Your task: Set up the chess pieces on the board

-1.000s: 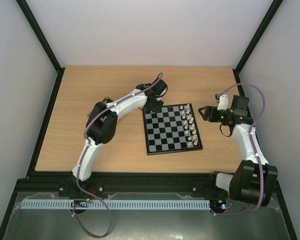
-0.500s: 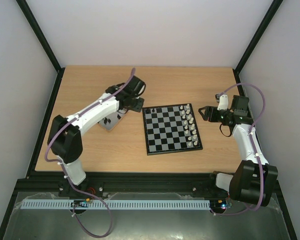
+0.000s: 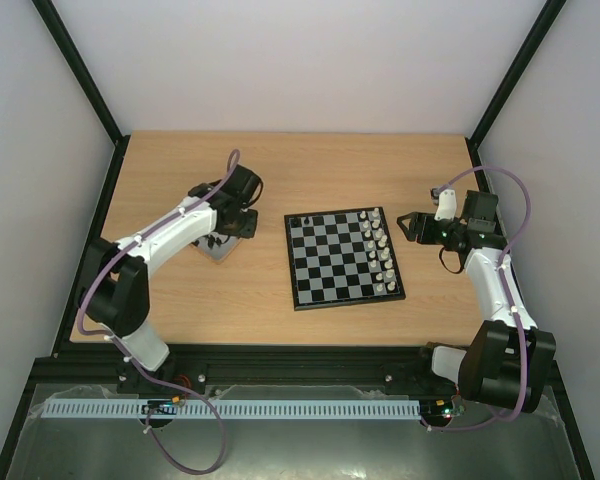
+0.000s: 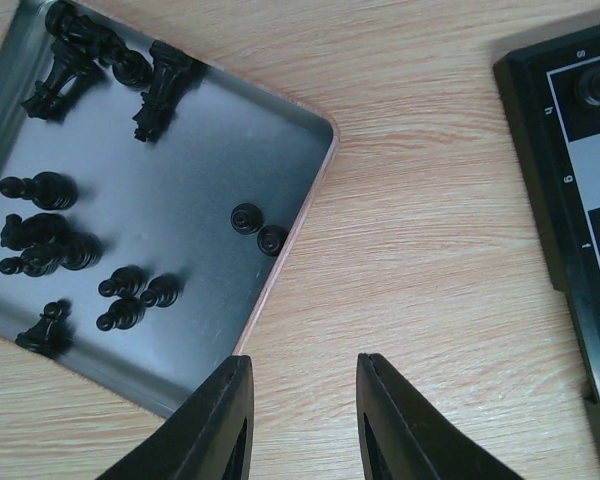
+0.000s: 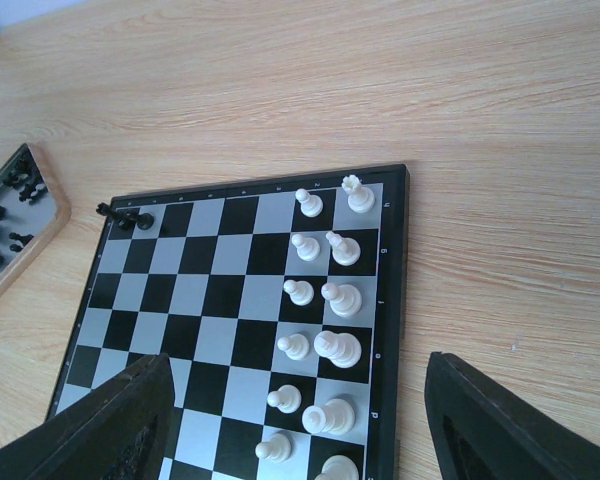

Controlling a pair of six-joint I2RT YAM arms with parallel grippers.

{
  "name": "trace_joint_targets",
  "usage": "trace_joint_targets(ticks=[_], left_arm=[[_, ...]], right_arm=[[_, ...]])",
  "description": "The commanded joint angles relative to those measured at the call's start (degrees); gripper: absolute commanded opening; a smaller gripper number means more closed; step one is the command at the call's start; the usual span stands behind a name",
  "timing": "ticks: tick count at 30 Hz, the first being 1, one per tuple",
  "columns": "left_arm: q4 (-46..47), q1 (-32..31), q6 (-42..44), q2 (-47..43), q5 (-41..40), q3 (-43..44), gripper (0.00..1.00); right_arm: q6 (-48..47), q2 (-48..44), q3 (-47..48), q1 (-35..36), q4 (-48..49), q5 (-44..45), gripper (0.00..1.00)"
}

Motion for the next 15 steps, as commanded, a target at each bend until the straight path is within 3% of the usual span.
trace_joint_targets(ticks=[1,15], left_arm=[[-1.36,1.46,-2.53,-1.53,-0.38,0.33,0.28],[1.23,4.00,-3.78,1.44,-1.06,-0.50,0.27]], right_arm=[[-0.72,-0.43,0.44,0.24,-1.55,-0.78,0.70],[-1.26,-0.96,0.57,0.24,-1.85,-0.73,0.70]])
